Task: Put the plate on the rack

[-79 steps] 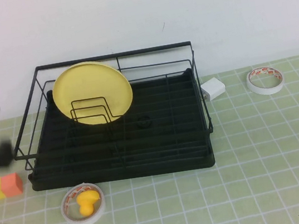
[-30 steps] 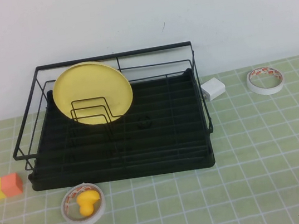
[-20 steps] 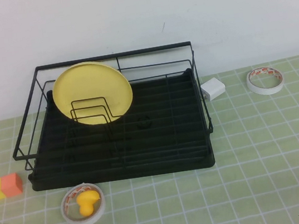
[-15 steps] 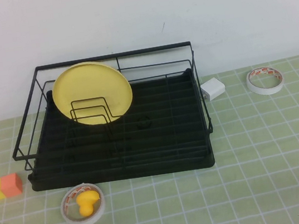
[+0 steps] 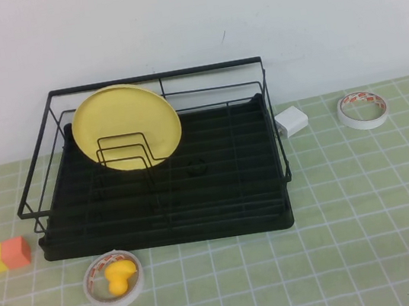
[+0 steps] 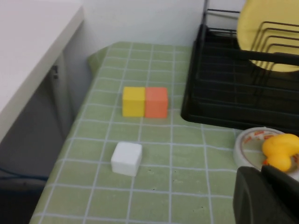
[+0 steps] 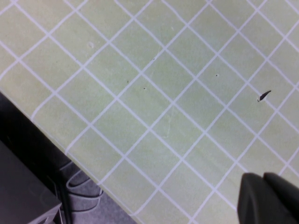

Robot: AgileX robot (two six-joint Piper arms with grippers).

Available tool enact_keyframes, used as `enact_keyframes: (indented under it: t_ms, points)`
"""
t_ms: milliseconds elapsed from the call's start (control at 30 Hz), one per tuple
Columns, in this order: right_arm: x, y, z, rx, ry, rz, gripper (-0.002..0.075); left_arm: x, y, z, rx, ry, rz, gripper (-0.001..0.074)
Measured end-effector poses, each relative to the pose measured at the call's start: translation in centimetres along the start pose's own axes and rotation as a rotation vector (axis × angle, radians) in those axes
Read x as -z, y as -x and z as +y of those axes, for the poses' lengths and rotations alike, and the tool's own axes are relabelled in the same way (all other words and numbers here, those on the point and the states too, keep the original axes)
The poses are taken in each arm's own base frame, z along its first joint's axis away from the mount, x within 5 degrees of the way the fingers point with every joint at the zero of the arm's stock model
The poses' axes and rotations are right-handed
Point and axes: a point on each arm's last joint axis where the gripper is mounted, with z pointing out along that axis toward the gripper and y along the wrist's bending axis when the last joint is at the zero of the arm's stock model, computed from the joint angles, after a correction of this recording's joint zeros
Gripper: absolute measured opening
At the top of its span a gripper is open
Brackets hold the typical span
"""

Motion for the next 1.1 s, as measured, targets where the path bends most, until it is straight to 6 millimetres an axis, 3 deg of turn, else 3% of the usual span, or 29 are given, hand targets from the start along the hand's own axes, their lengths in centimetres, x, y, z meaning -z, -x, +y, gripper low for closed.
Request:
enact_keyframes:
  t_ms: [467,1100]
  points:
    - [0.00,0.00,0.00,0.000,0.000,0.000,0.0000,0.06,-0.09,-0.79,0.042,-0.141,0.019,-0.0001]
    - [0.00,0.00,0.00,0.000,0.000,0.000,0.0000,0.07,-0.10,-0.82,0.059,-0.144,0.021,-0.0001]
